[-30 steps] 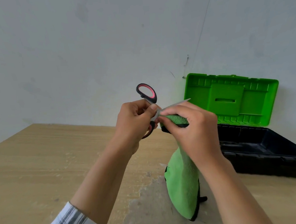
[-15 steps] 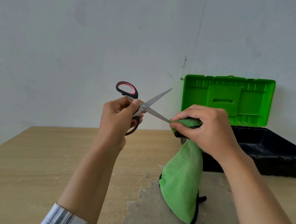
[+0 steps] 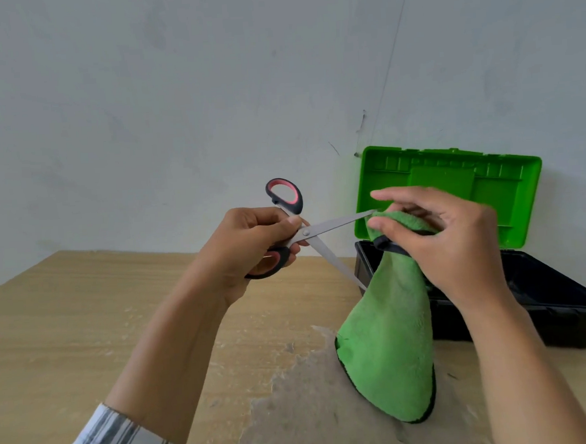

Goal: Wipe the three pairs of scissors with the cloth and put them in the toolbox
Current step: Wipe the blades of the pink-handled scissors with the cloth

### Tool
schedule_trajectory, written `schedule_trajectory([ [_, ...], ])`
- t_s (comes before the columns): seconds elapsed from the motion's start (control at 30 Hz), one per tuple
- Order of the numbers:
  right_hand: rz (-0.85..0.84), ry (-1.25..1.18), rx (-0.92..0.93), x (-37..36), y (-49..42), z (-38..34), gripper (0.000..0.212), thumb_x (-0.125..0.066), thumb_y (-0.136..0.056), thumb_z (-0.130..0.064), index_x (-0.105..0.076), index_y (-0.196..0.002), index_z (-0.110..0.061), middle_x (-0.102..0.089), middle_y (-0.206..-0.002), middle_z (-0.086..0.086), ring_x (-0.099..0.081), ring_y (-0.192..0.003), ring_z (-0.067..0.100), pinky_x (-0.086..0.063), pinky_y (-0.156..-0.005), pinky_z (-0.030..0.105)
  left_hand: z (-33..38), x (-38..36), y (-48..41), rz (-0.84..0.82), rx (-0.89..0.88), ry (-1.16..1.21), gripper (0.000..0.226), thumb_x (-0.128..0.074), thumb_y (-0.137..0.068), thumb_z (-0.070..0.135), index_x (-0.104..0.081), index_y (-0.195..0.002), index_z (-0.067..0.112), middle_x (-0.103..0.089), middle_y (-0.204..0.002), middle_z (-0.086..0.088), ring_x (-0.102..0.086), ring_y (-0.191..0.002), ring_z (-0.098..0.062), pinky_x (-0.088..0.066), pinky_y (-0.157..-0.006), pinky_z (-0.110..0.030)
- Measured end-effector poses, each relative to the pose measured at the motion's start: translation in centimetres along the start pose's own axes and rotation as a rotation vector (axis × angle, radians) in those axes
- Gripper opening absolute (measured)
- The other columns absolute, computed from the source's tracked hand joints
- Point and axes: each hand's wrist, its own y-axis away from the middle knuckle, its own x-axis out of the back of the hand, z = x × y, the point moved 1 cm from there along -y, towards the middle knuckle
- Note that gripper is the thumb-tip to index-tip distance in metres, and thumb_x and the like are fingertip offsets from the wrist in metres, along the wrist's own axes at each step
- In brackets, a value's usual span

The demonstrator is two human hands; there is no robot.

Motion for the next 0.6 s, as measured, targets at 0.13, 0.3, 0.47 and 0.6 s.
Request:
schedule_trajectory([
  [0.13,0.013,0.038,0.076,-0.4,0.0,0.2,0.013,-0.083,-0.082,-0.018,-0.082,-0.094,-0.013,-0.076,-0.088,-0.004,-0.070,-0.079,0.004,-0.055,-0.070,0.021,-0.2,0.2,-0.2,-0.009,0.008,0.015,0.019,-0.064,-0.092,0.015,-0.073,-0.084,0.001,-0.064,-0.063,-0.009,-0.058,-0.056,-0.014,-0.051,-0.058,-0.021],
  [0.3,0.017,0.127,0.100,-0.6,0.2,0.5,0.009,-0.082,-0.083,-0.016,-0.082,-0.092,-0.013,-0.075,-0.088,-0.003,-0.068,-0.078,0.007,-0.054,-0.072,0.019,-0.3,-0.1,-0.2,-0.016,0.047,0.082,0.018,-0.067,-0.088,0.011,-0.063,-0.073,0.004,-0.063,-0.063,-0.009,-0.063,-0.056,-0.013,-0.053,-0.056,-0.021],
  [0.47,0.008,0.163,0.077,-0.4,0.1,1.0,0.007,-0.078,-0.087,-0.016,-0.081,-0.093,-0.013,-0.074,-0.088,-0.002,-0.066,-0.077,0.009,-0.052,-0.070,0.016,-0.1,-0.5,0.1,-0.073,0.126,0.256,0.017,-0.061,-0.094,0.020,-0.059,-0.094,0.002,-0.074,-0.088,-0.021,-0.073,-0.070,-0.021,-0.061,-0.064,-0.027],
  [0.6,-0.013,0.165,-0.038,-0.1,0.1,1.3,0.005,-0.078,-0.086,-0.020,-0.081,-0.089,-0.017,-0.073,-0.082,-0.005,-0.065,-0.071,0.010,-0.047,-0.063,0.013,0.1,0.0,0.0,-0.176,0.179,0.499,0.044,-0.036,-0.098,0.032,-0.061,-0.111,-0.002,-0.070,-0.105,-0.033,-0.072,-0.091,-0.037,-0.061,-0.079,-0.040],
])
